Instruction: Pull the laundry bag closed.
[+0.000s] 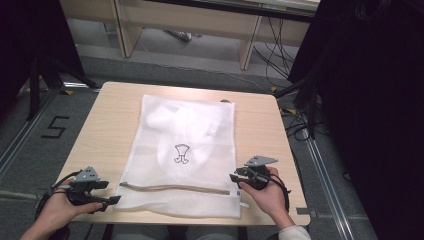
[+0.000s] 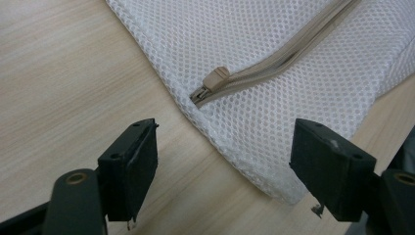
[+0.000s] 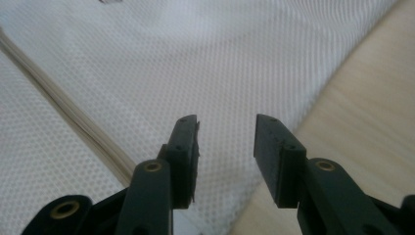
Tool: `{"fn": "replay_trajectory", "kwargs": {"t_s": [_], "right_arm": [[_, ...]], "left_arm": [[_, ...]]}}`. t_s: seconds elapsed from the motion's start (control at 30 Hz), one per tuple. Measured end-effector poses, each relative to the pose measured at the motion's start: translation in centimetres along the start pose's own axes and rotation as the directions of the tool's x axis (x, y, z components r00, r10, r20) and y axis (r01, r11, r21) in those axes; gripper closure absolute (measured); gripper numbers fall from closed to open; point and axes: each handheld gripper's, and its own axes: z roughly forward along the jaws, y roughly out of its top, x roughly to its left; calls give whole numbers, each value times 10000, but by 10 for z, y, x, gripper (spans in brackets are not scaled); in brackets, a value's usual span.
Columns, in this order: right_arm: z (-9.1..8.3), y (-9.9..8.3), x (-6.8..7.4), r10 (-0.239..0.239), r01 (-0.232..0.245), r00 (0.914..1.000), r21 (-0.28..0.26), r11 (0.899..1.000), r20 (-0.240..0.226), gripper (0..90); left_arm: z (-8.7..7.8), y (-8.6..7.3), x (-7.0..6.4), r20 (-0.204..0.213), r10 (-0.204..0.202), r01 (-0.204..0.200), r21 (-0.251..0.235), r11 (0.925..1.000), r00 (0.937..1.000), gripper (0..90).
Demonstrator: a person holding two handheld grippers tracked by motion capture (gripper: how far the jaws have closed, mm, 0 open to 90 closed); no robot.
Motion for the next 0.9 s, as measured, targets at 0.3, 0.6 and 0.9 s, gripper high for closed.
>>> {"fn": "replay_trajectory", "kwargs": {"t_s": [0.3,0.6,0.9], "right_arm": [[5,22,28,-972,893,9930,-1109,9898,-677,617],[30,51,61,-1719,1575,9735,-1033,9821,-1505,613],[60,83,101,-2801,2596,9362,-1196,9583,-2123,648]], "left_arm": [[2,-1,-2,-67,-78,77,-131,9999,9999,250],[4,-2,-4,-8,-392,392,-254,9989,9992,249],[5,-2,-3,-47,-364,363,-182,9992,9993,249]]}}
